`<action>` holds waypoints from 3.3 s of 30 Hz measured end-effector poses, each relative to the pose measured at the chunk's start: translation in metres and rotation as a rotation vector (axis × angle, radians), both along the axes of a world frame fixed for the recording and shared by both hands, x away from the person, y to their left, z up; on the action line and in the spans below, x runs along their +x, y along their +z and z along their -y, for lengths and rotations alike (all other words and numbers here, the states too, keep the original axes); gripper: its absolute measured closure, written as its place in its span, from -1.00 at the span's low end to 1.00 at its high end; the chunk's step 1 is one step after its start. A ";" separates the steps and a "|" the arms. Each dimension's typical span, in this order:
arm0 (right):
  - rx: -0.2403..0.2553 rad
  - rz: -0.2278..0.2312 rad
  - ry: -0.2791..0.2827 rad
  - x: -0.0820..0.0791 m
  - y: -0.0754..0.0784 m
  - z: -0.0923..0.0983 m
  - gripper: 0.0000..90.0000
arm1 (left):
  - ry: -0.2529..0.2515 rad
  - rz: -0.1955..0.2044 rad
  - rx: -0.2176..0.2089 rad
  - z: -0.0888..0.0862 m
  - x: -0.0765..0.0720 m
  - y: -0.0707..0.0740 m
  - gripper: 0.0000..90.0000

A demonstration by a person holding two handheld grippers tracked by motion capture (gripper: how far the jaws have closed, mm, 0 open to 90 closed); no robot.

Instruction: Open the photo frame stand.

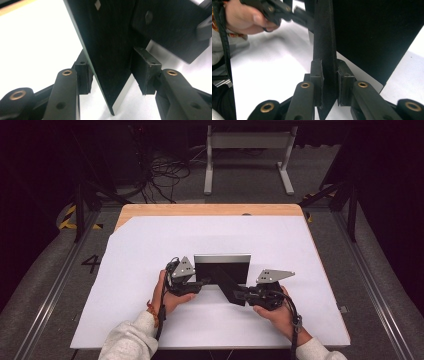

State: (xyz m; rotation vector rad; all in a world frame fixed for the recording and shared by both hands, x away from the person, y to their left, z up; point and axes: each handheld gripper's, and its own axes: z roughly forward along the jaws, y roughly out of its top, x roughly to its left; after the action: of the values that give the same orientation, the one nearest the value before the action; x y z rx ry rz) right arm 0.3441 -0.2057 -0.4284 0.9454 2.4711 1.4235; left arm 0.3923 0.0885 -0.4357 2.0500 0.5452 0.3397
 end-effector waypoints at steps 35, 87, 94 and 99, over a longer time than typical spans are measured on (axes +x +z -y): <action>-0.062 0.000 0.024 -0.012 -0.006 -0.003 0.81 | -0.042 -0.002 0.046 -0.007 -0.011 -0.001 0.22; -0.104 0.021 0.010 -0.012 -0.013 -0.006 0.92 | 0.010 0.032 0.080 -0.004 0.003 -0.019 -0.04; -0.105 0.012 0.010 -0.014 -0.014 -0.005 0.92 | 0.009 0.050 0.056 0.001 0.005 -0.019 -0.40; -0.102 0.005 0.011 -0.014 -0.014 -0.003 0.92 | -0.024 0.026 0.040 0.005 0.008 -0.016 -0.46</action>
State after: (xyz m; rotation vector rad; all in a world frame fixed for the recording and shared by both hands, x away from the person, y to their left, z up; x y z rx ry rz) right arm 0.3298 -0.2031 -0.4423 0.9083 2.5221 1.2871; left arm 0.4002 0.0835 -0.4515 2.0859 0.5011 0.3658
